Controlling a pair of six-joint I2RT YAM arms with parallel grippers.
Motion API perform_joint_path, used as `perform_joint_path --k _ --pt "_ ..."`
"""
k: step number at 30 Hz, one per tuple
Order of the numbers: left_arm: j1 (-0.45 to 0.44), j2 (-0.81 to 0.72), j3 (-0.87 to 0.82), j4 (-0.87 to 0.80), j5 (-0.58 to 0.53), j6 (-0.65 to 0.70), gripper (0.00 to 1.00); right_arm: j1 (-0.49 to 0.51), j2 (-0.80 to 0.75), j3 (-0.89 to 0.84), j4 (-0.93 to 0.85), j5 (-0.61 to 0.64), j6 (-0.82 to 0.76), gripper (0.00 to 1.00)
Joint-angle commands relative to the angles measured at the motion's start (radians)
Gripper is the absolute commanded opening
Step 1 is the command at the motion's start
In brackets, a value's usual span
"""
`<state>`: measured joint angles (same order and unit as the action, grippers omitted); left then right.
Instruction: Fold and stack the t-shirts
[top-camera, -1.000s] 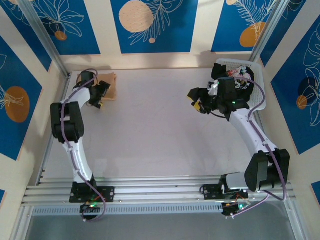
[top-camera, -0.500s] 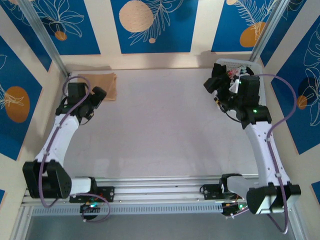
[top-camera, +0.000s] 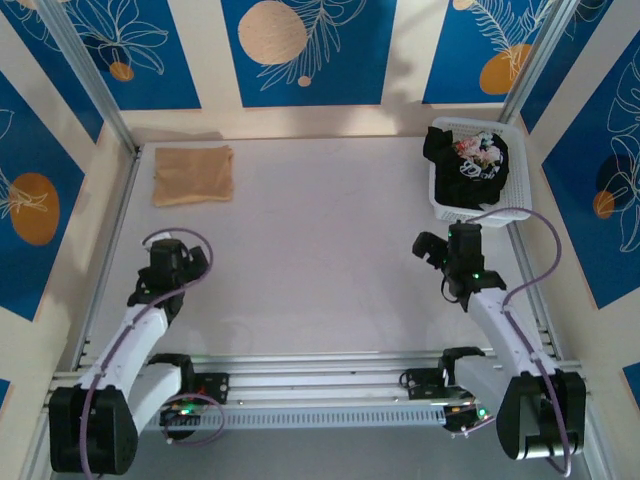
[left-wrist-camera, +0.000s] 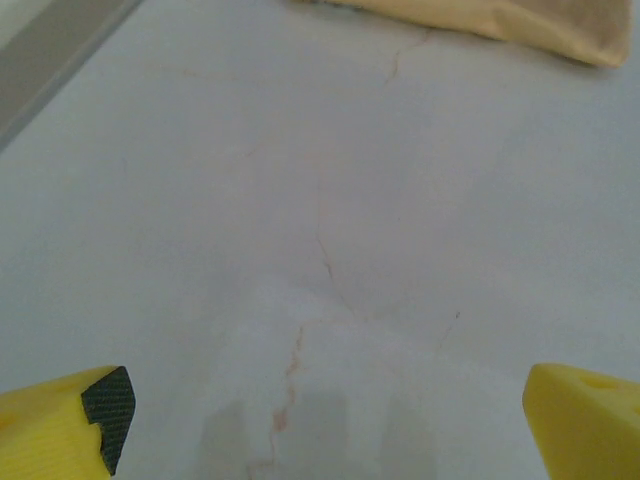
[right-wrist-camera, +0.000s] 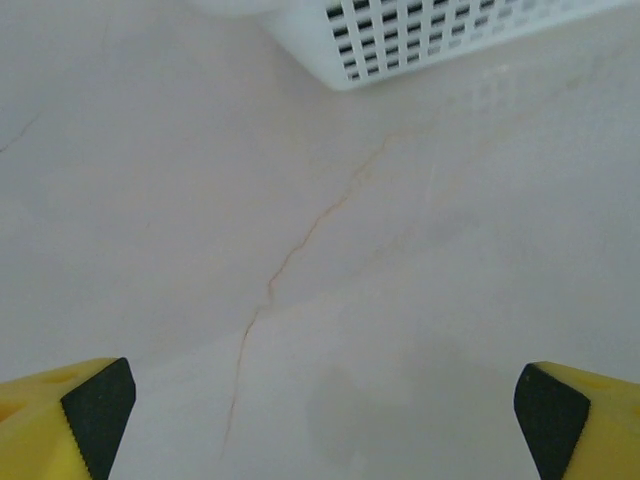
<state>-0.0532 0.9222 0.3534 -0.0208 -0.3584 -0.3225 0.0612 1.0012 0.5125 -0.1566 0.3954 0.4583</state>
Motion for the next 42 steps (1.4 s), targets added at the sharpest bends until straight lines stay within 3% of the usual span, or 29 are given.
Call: perform_joint_path --k 1,8,13,15,18,21,22,25,42 --pt "-0.008 0.080 -0.049 0.351 -0.029 0.112 1.00 0.012 0.044 -0.050 0.289 0.066 -0.163 0.99" --pt "0.013 0.400 0.018 0.662 0.097 0.187 1.00 0.001 0.306 -0.053 0.589 -0.020 -0.243 0.99" --pt "0.028 0.540 0.132 0.624 0.153 0.247 1.00 -0.004 0.457 0.012 0.735 -0.067 -0.333 0.99" --pt "0.026 0.530 0.101 0.675 0.184 0.264 1.00 -0.026 0.498 0.004 0.769 -0.100 -0.316 0.99" --pt "0.026 0.505 -0.035 0.903 0.212 0.274 1.00 -0.031 0.485 -0.069 0.883 -0.144 -0.328 0.99" --pt "0.026 0.562 -0.112 1.101 0.196 0.265 1.00 -0.038 0.524 -0.166 1.107 -0.152 -0.326 0.99" --pt "0.026 0.606 -0.103 1.128 0.205 0.271 1.00 -0.038 0.516 -0.169 1.095 -0.150 -0.323 0.99" --pt "0.006 0.610 0.019 0.904 0.229 0.306 1.00 -0.030 0.522 -0.110 0.987 -0.147 -0.331 0.99" --pt "-0.014 0.615 0.030 0.888 0.211 0.327 1.00 -0.032 0.524 -0.111 0.995 -0.152 -0.333 0.99"
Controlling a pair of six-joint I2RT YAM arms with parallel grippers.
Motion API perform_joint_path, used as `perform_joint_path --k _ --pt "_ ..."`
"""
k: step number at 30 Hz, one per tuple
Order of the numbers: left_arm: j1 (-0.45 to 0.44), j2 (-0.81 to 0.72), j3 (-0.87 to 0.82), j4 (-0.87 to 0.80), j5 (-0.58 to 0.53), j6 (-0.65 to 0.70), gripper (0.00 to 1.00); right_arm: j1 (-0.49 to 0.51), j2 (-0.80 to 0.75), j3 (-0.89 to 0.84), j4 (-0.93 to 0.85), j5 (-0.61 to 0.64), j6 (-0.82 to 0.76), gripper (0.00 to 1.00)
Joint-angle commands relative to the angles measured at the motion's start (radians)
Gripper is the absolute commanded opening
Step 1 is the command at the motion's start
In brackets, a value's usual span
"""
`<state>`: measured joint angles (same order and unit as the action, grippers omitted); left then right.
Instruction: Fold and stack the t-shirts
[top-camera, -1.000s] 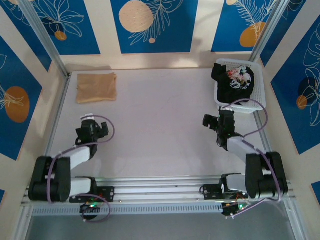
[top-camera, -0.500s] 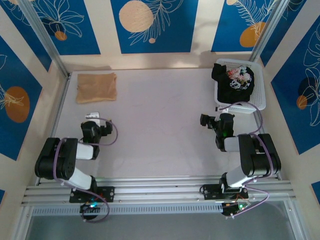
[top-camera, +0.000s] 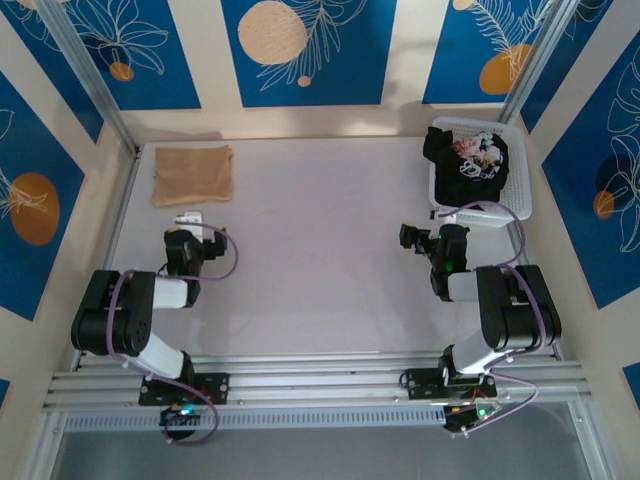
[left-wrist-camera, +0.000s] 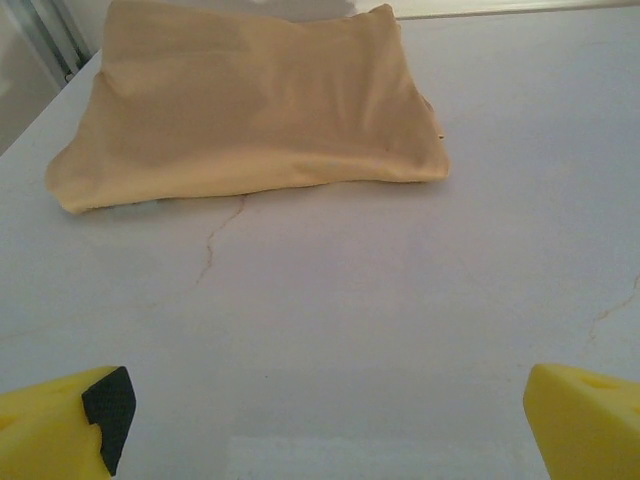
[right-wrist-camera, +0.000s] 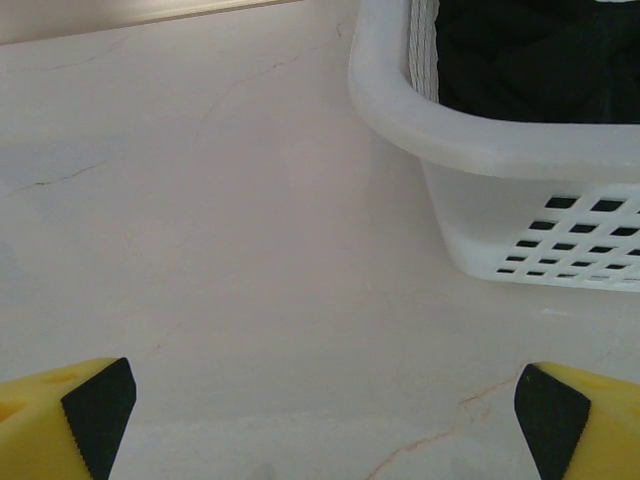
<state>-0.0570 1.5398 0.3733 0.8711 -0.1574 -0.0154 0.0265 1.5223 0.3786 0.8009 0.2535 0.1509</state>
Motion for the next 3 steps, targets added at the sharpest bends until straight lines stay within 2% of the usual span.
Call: perform_joint_path --k 1,3 --pt "-0.010 -0.003 0.010 -0.004 0.009 0.020 1.00 0.004 0.003 0.022 0.041 -0.010 -0.025 0.99" --pt "-0.012 -0.003 0.010 -0.004 0.009 0.021 1.00 0.003 0.001 0.017 0.046 -0.011 -0.025 0.99"
